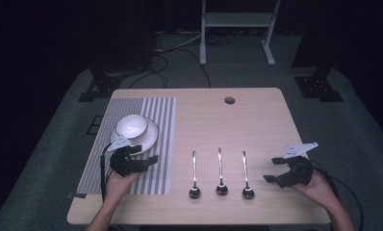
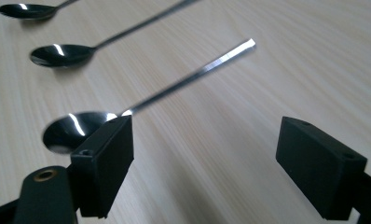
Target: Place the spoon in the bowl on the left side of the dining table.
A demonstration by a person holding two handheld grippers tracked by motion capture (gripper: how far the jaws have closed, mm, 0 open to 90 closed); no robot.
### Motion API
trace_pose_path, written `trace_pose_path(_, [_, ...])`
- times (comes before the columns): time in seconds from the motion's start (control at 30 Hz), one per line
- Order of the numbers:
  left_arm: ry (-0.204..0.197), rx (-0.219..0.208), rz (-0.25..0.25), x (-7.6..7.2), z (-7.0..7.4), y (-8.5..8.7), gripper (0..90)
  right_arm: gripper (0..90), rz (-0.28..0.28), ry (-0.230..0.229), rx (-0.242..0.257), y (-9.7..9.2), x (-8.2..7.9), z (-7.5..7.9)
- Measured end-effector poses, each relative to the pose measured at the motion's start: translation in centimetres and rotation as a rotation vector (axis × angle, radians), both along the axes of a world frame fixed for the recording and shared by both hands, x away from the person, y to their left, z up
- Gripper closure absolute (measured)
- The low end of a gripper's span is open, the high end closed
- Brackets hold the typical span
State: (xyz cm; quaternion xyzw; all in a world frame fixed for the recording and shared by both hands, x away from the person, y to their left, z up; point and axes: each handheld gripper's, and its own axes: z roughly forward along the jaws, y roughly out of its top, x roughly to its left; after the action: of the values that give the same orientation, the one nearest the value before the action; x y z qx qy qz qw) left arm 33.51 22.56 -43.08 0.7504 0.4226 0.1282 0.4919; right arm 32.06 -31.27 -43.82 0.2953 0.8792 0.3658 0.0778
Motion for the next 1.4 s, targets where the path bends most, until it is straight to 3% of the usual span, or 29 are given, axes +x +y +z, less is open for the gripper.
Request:
trace_pose_path(0.3, [-0.001,-0.024,0.020,-0.2,0.1,0.5,9.1,17.8,0.139,0.009,-0.063,5.1,1.1,0.9])
trace_pose_path(0.33, [0.001,-0.022,0.015,-0.2,0.1,0.5,9.1,17.8,0.174,0.017,-0.088,6.6,1.2,0.9])
trace_pose_path(0.7, [-0.002,-0.016,0.008,-0.4,0.1,0.4,9.1,17.8,0.322,0.018,-0.163,11.9,1.3,1.6])
trace_pose_path(1.1, [0.020,-0.025,0.001,-0.2,-0.3,0.5,9.1,22.4,0.379,0.031,-0.188,13.6,1.1,1.4])
trace_pose_path(1.27, [0.042,-0.068,0.004,0.0,-0.6,0.8,9.1,30.2,0.411,0.030,-0.190,14.4,0.9,1.2])
trace_pose_path(1.4, [0.054,-0.070,0.015,0.2,-0.8,1.0,9.1,40.8,0.443,0.019,-0.207,15.1,0.5,1.1])
